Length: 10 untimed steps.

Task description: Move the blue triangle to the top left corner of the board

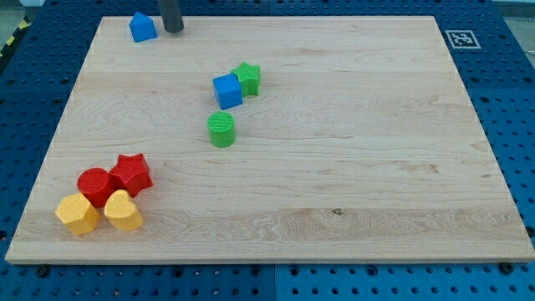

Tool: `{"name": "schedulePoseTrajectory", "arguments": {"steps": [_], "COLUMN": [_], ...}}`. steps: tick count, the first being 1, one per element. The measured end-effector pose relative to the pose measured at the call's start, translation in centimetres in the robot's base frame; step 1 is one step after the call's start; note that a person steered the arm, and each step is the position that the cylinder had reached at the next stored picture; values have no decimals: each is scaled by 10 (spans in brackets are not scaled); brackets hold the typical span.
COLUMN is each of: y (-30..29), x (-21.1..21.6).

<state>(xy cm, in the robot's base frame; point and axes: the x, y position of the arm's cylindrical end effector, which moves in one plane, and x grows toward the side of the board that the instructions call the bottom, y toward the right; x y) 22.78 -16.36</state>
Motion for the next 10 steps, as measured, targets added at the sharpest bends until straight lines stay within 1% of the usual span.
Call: {"name": "schedulePoseTrajectory", "arguments": {"steps": [1,3,4,6,8,9,10], "y": [2,-25,-26,-53,-67,-44,1], "x": [19,15,14,10,7,19,57]}}
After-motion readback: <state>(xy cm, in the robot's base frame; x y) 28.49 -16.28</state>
